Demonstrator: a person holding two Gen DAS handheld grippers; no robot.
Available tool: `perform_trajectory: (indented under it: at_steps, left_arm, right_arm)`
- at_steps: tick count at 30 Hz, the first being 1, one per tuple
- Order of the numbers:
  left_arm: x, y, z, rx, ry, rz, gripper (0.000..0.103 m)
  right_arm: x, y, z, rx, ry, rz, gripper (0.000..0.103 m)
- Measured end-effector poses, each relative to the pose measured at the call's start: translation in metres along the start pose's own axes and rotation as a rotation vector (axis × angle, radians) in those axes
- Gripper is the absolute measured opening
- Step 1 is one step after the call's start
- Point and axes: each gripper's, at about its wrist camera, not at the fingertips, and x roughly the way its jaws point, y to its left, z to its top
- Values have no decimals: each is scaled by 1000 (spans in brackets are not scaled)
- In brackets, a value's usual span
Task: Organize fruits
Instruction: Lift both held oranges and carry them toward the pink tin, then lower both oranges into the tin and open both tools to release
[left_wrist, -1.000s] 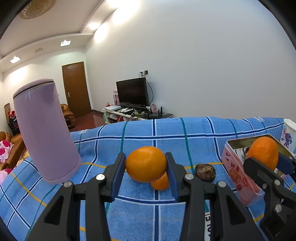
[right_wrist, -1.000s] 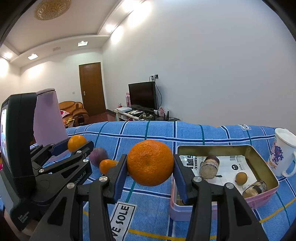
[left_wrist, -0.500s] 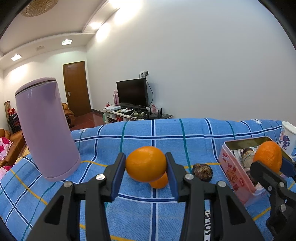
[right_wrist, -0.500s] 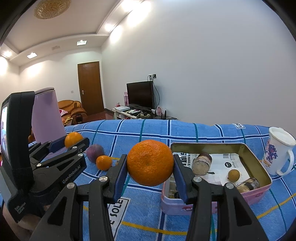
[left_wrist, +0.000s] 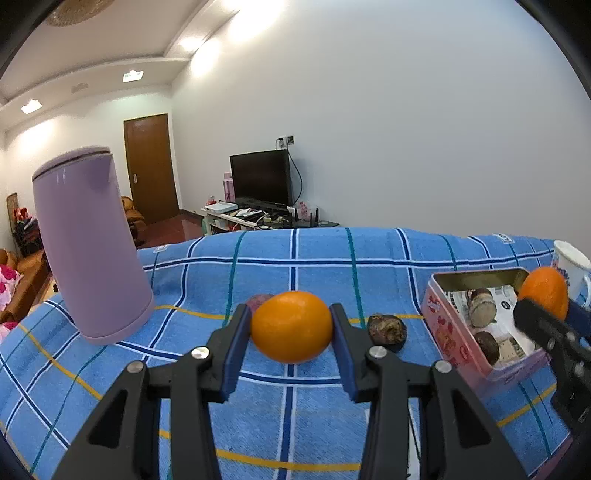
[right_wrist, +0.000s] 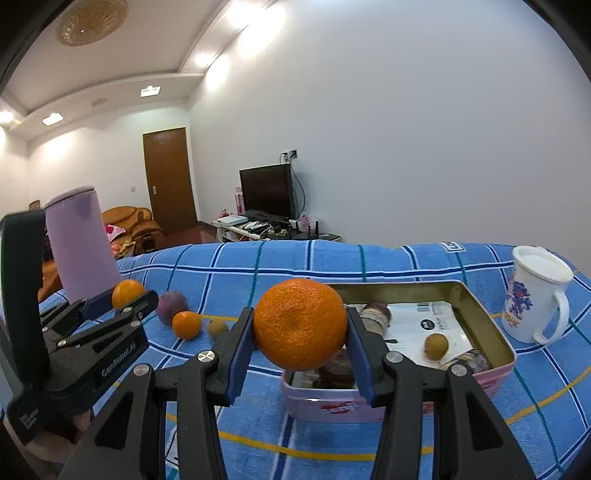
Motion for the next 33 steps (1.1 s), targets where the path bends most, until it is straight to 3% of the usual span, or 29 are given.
perform_trajectory:
  at_steps: [6, 19, 33]
  left_arm:
    - [-6, -15, 0, 25, -6, 1, 45]
    - [-21, -57, 17, 44, -29, -72, 45]
    - [-16, -108, 29, 57, -26, -167, 45]
  right_arm:
    - [-4, -14, 2, 18, -11, -14, 50]
    - [-18, -61, 5, 55, -34, -91, 50]
    - [-22, -111, 12, 123, 37, -163, 50]
